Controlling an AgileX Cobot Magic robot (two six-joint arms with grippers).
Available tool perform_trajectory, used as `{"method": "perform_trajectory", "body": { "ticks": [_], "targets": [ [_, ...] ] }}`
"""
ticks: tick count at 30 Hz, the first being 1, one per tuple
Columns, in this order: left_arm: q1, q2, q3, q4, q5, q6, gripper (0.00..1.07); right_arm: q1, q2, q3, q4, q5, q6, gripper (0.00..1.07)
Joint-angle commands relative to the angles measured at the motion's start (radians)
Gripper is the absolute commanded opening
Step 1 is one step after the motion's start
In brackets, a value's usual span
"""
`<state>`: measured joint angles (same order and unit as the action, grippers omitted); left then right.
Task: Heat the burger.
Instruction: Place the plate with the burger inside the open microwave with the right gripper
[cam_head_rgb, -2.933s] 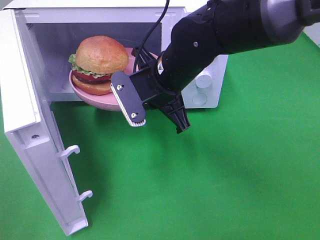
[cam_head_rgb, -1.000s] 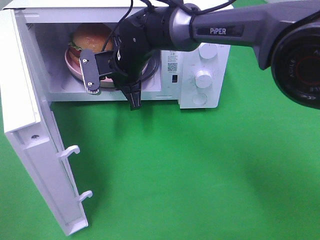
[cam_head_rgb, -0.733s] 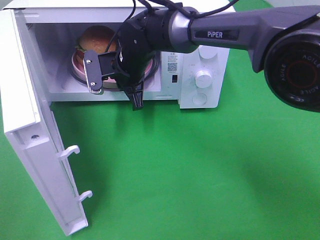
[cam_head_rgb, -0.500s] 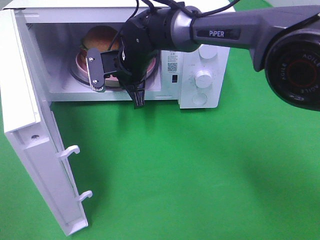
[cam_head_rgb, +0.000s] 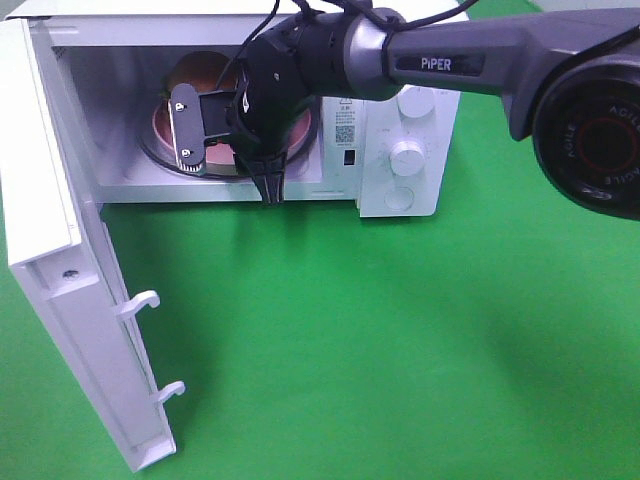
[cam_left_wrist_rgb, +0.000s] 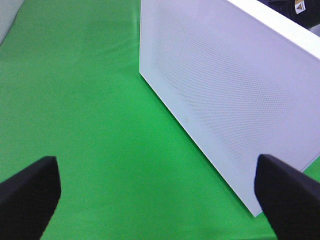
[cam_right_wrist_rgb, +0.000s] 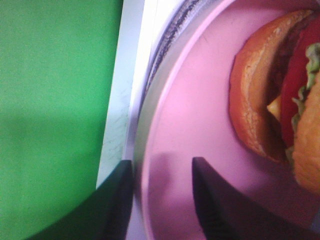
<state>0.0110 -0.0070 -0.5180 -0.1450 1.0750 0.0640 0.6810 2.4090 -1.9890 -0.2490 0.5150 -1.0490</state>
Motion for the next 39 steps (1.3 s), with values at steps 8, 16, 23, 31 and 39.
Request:
{"method": "perform_trajectory", "body": {
  "ticks": [8, 16, 23, 31, 39],
  "targets": [
    [-0.006, -0.015, 0.004, -0.001, -0.008, -0.001, 0.98, 0.01, -0.027, 0.016, 0.044, 0.011, 0.005, 0.5],
    [-0.006, -0.015, 0.004, -0.001, -0.008, -0.001, 0.98, 0.01, -0.08, 0.122, 0.046, -0.039, 0.005, 0.53],
    [-0.006, -0.015, 0.004, -0.001, -0.008, 0.0, 0.98, 0.01, -0.155, 0.25, 0.025, -0.113, 0.005, 0.71],
    [-0.006, -0.015, 0.004, -0.001, -0.008, -0.001, 0.98, 0.01, -0.25, 0.392, -0.011, -0.177, 0.005, 0.77],
    [-0.006, -0.015, 0.004, -0.001, -0.008, 0.0, 0.98, 0.01, -0.324, 0.49, -0.033, -0.224, 0.023, 0.76]
  ]
}}
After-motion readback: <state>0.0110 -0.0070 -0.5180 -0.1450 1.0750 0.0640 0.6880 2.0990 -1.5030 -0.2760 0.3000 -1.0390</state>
